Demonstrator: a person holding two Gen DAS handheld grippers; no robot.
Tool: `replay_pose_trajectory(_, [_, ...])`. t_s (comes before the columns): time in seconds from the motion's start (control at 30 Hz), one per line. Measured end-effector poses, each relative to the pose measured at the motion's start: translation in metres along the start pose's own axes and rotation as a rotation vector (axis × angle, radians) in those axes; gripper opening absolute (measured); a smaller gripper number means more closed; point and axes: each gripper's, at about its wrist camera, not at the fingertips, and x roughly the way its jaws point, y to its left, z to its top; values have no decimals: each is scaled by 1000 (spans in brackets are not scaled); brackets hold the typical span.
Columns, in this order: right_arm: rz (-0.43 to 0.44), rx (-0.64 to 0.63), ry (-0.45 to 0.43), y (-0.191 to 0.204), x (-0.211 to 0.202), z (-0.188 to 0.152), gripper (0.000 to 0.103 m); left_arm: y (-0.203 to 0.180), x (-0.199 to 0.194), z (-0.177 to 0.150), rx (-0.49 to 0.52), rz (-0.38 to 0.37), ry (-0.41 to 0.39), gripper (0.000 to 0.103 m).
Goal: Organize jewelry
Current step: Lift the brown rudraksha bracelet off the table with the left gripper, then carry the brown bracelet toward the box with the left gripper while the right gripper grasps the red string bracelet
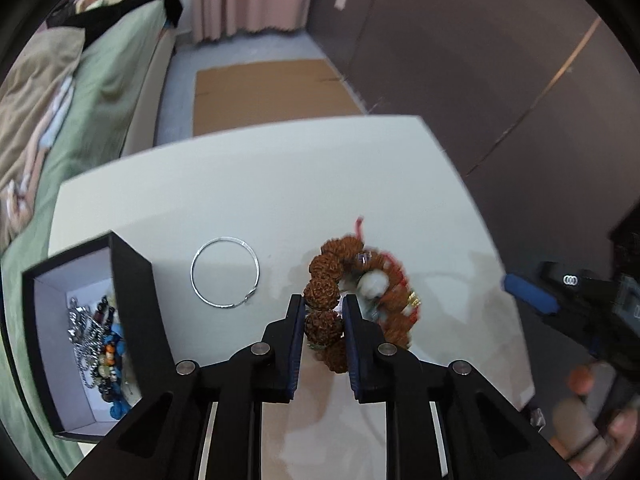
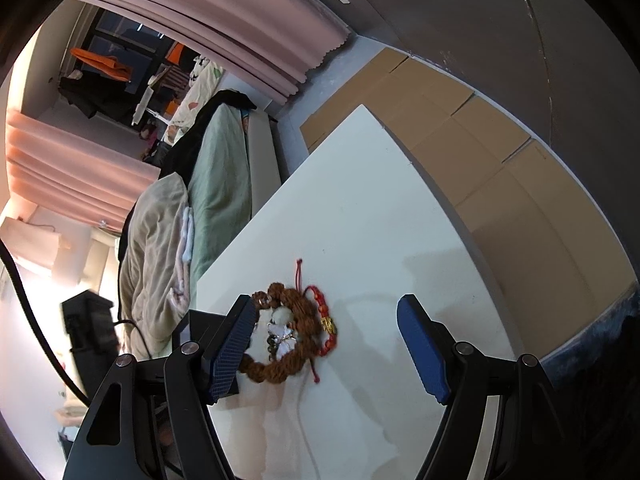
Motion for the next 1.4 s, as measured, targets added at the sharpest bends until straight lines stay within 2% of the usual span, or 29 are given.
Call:
replay_pose_trajectory(0.27, [1,-16,12,2,2,-1,75,1,-38,7,16,-35,-76,20])
replay_pose_trajectory(0.47, [-4,-24,19,7,4,-2,75,0,-63,2,28,16,-124,20])
replay_pose_trajectory(0.67, [-8,-35,35,15,10,-4,75,6,-37,-1,29,34,-50,20])
replay_pose_trajectory(0.83, [-11,-36,37,15,11,-5,75,6,-14,-3,7,-17,1,20])
replay_pose_trajectory(1.0, [-18,-28,41,12,12,-5,75,9,-7,-2,-5,-5,9,20])
replay_pose_trajectory(1.17, [-19,-38,52,13,16,-6,75,16,-28,2,-24,-71,-27,20])
replay_pose_trajectory(1.27, [-15,-42,58,15,18,-7,71,17,-41,4,-29,-67,-50,20])
replay_pose_trajectory(1.4, [-8,-52,75,19,24,-9,59,17,-56,2,-19,-65,-79,20])
